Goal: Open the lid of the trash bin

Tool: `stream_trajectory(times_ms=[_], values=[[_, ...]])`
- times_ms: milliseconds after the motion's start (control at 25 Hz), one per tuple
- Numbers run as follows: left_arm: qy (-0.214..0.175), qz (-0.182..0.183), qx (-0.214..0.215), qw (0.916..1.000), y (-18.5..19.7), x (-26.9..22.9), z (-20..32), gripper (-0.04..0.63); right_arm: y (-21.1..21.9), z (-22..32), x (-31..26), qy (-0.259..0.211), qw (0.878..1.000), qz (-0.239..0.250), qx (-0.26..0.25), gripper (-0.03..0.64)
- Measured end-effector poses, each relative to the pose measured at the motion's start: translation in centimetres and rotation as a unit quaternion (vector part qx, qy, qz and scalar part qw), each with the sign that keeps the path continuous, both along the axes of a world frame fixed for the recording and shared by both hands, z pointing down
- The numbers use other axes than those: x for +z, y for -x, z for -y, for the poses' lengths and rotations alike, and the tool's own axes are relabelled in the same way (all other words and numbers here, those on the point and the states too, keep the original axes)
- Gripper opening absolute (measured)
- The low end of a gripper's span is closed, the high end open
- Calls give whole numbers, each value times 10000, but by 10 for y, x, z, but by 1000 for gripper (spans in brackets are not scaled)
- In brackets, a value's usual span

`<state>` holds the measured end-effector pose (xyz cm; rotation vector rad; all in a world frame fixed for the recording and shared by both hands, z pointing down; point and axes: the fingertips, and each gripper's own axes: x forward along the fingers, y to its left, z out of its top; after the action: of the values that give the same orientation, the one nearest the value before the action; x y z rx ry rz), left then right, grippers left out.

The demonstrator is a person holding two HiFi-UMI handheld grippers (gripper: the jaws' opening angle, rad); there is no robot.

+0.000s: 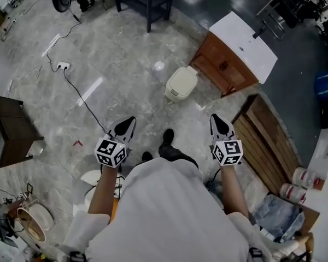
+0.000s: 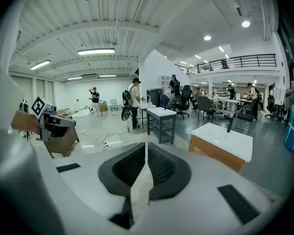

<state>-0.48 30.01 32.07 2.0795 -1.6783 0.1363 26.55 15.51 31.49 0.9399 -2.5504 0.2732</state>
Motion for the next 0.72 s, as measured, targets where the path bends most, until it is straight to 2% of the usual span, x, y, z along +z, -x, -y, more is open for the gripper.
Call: stream_trajectory(times_ms=[720], values=[[401,90,-394,9984,-12,26,91,18,20,105,50,471,9963,-108,-705,35]])
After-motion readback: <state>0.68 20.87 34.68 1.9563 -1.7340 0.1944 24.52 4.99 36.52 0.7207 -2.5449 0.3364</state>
